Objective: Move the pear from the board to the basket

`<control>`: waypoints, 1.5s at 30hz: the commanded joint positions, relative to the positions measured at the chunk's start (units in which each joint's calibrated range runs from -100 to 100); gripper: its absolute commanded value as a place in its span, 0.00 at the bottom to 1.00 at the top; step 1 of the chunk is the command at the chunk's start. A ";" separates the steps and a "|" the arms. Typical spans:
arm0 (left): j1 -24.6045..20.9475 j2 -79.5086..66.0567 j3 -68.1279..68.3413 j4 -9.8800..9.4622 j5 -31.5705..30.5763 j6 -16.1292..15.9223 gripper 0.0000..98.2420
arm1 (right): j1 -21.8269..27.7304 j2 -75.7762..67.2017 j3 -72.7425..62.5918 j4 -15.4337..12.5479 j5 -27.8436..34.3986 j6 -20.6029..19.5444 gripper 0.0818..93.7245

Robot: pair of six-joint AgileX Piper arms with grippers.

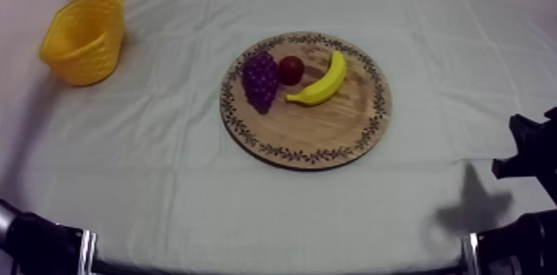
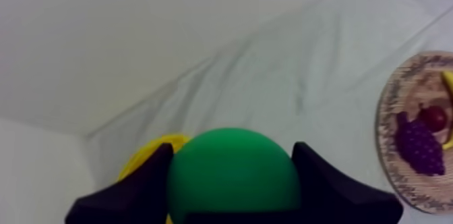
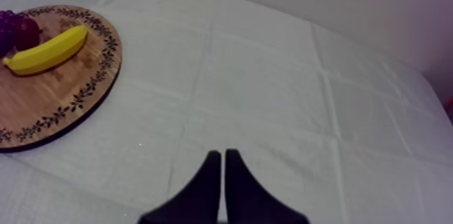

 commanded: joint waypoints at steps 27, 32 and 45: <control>-13.28 11.97 20.50 1.55 -17.42 -2.41 0.71 | -0.01 -0.01 -0.01 0.00 0.00 -0.01 0.00; -14.04 9.12 21.65 1.39 -17.61 -2.82 0.79 | -0.01 -0.01 -0.01 0.00 0.00 -0.01 0.00; -14.59 -14.93 33.82 2.74 -18.83 -4.36 0.72 | -0.01 -0.01 -0.01 0.00 0.00 -0.06 0.00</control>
